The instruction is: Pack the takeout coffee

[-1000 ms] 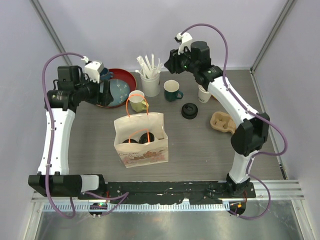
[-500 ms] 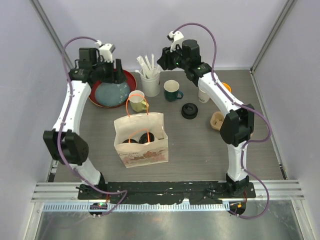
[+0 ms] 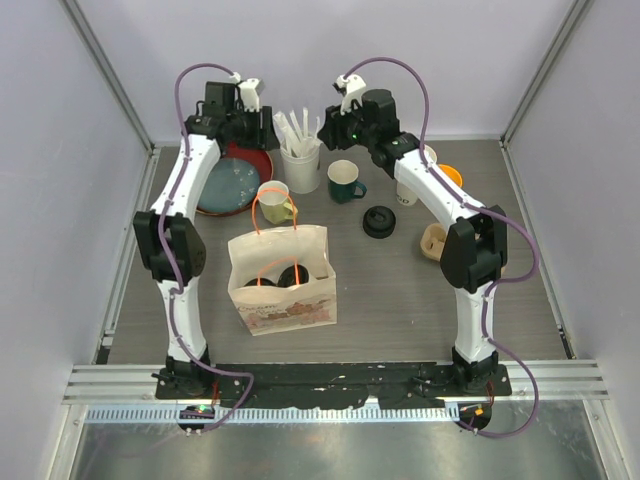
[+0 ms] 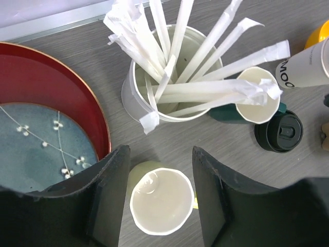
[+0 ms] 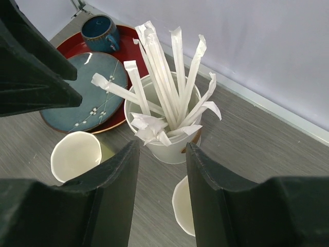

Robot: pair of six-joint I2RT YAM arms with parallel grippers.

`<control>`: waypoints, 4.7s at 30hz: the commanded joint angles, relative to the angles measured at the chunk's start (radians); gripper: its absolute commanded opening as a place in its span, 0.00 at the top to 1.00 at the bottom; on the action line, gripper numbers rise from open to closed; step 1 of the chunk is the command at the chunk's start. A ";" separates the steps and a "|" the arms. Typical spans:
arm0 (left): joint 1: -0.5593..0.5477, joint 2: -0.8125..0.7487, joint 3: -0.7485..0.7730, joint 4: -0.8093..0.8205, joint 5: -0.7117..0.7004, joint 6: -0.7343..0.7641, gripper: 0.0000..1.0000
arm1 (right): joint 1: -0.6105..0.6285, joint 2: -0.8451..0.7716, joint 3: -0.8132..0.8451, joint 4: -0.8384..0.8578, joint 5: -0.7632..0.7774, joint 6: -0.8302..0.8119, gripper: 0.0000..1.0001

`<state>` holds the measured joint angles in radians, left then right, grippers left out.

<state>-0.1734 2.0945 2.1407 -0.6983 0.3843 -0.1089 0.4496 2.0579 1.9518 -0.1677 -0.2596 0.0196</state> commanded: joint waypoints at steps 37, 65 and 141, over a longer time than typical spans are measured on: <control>-0.025 -0.030 0.214 -0.144 -0.068 0.104 1.00 | -0.009 -0.194 -0.091 -0.009 -0.003 -0.110 0.53; -0.067 -0.628 0.025 -0.556 0.177 0.397 1.00 | 0.435 -0.300 -0.030 0.031 0.080 -0.621 0.31; 0.035 0.148 0.315 0.088 -0.019 -0.061 0.29 | 0.135 -0.628 -0.347 -0.108 0.292 0.005 0.33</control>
<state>-0.1375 2.1754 2.3363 -0.7300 0.3412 -0.0498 0.6090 1.4227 1.5948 -0.3443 0.0639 0.0181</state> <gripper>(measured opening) 0.707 0.670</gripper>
